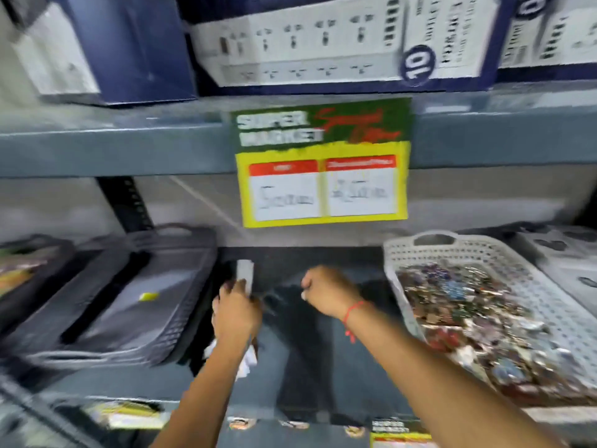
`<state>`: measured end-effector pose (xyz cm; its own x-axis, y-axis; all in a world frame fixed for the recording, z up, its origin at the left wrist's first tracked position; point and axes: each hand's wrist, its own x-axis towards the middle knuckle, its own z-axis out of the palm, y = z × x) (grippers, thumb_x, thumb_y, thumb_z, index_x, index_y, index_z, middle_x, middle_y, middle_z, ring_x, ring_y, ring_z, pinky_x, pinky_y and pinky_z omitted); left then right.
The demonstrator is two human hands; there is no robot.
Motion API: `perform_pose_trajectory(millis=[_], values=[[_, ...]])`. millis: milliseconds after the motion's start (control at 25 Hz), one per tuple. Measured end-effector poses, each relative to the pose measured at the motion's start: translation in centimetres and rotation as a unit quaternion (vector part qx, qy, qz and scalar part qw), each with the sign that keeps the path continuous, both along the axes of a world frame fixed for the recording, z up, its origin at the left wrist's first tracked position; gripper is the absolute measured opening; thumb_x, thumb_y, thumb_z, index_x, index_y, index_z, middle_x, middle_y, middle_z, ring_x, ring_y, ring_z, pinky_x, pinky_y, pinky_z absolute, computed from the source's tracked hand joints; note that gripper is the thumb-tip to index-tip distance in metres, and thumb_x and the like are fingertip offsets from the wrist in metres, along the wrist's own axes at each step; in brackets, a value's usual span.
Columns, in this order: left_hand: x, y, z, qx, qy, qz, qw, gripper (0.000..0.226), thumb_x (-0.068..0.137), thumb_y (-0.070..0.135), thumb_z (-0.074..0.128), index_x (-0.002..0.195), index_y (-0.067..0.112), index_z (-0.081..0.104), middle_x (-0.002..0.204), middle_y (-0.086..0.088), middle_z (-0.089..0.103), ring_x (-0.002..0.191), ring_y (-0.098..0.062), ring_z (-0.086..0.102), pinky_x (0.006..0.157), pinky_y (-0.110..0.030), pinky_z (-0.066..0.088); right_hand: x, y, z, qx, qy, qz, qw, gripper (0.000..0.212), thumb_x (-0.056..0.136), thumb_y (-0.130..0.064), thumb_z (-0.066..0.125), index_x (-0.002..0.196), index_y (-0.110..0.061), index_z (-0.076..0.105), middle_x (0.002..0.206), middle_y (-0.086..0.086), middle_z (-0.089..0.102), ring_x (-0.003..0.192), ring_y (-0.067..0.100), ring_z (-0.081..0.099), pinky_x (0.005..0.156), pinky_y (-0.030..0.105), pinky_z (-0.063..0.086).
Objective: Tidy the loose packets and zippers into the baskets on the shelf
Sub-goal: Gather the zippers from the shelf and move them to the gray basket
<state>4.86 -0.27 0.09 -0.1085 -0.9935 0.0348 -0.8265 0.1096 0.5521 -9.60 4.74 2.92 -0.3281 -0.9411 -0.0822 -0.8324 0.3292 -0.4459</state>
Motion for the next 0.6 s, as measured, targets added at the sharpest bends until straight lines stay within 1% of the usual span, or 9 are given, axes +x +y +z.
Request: perform_pose_trajectory(millis=[40,120,160,240,320,400,440,520,600], values=[[1.9,-0.4,-0.8,0.029,-0.026,0.005,0.999,0.047,0.087,0.018,0.047,0.133,0.007,0.046,0.144,-0.020,0.040,0.129,-0.040,0.040,0.106,-0.046,0.036,2.8,-1.8,-1.0,0.017,-0.024,0.027,0.999,0.031,0.082,-0.011,0.058,0.109,0.001,0.067,0.115,0.022,0.067,0.111,0.034,0.062,0.089,0.032,0.051],[4.1,-1.1,-1.9,0.088,-0.037,0.010,0.995,0.053,0.088,0.026,0.046,0.137,0.007,0.037,0.149,-0.018,0.032,0.132,-0.041,0.036,0.107,-0.048,0.034,7.5,-4.0,-2.6,0.037,-0.069,0.043,0.996,0.031,0.085,-0.014,0.056,0.108,0.004,0.065,0.117,0.025,0.065,0.111,0.035,0.061,0.080,0.031,0.047],[4.8,-1.5,-2.3,0.113,-0.033,0.016,0.993,0.056,0.089,0.030,0.046,0.139,0.008,0.035,0.149,-0.018,0.033,0.133,-0.041,0.036,0.107,-0.047,0.034,9.2,-4.9,-3.5,0.038,-0.095,0.032,0.994,0.031,0.086,-0.016,0.054,0.109,0.003,0.065,0.118,0.024,0.065,0.111,0.035,0.061,0.080,0.032,0.047],[5.9,-2.6,-3.0,0.136,-0.022,0.027,0.990,0.055,0.086,0.033,0.048,0.134,0.007,0.040,0.142,-0.020,0.043,0.130,-0.040,0.042,0.104,-0.045,0.038,11.5,-6.2,-4.9,0.030,-0.136,-0.013,0.990,0.032,0.087,-0.015,0.050,0.113,-0.005,0.064,0.122,0.022,0.064,0.114,0.033,0.060,0.086,0.032,0.048],[6.4,-3.7,-3.5,0.139,0.023,0.017,0.990,0.045,0.083,0.023,0.051,0.123,0.002,0.051,0.129,-0.025,0.056,0.120,-0.039,0.052,0.092,-0.042,0.046,12.4,-6.7,-5.6,0.022,-0.147,-0.054,0.987,0.037,0.084,-0.012,0.047,0.119,-0.011,0.061,0.125,0.018,0.063,0.116,0.032,0.060,0.091,0.032,0.048],[6.6,-4.4,-3.6,0.152,0.099,-0.008,0.983,0.033,0.082,0.009,0.052,0.109,-0.006,0.061,0.114,-0.029,0.065,0.107,-0.040,0.061,0.074,-0.036,0.045,12.6,-7.1,-6.1,0.035,-0.131,-0.073,0.988,0.038,0.084,-0.009,0.045,0.119,-0.009,0.059,0.125,0.018,0.063,0.116,0.031,0.059,0.093,0.034,0.048],[6.6,-4.4,-3.4,0.157,0.120,-0.018,0.980,0.025,0.082,0.005,0.051,0.099,-0.007,0.065,0.108,-0.030,0.068,0.100,-0.039,0.063,0.069,-0.035,0.043,12.5,-7.2,-6.1,0.039,-0.134,-0.083,0.987,0.034,0.084,-0.007,0.045,0.115,-0.006,0.060,0.122,0.019,0.063,0.113,0.031,0.061,0.093,0.035,0.048],[6.6,-4.4,-2.8,0.168,0.145,-0.043,0.974,0.012,0.080,0.002,0.051,0.077,0.001,0.062,0.095,-0.027,0.070,0.085,-0.033,0.063,0.063,-0.028,0.036,12.5,-7.1,-6.3,0.034,-0.195,-0.107,0.974,0.025,0.082,-0.004,0.044,0.100,-0.008,0.060,0.107,0.020,0.063,0.102,0.031,0.063,0.090,0.040,0.054],[6.6,-4.6,-2.7,0.186,0.166,-0.064,0.966,0.018,0.078,0.001,0.051,0.062,0.008,0.053,0.077,-0.018,0.063,0.072,-0.023,0.053,0.061,-0.026,0.033,12.2,-7.0,-6.3,0.028,-0.274,-0.136,0.952,0.022,0.080,0.000,0.042,0.089,-0.013,0.057,0.100,0.018,0.062,0.097,0.033,0.066,0.080,0.042,0.058]])
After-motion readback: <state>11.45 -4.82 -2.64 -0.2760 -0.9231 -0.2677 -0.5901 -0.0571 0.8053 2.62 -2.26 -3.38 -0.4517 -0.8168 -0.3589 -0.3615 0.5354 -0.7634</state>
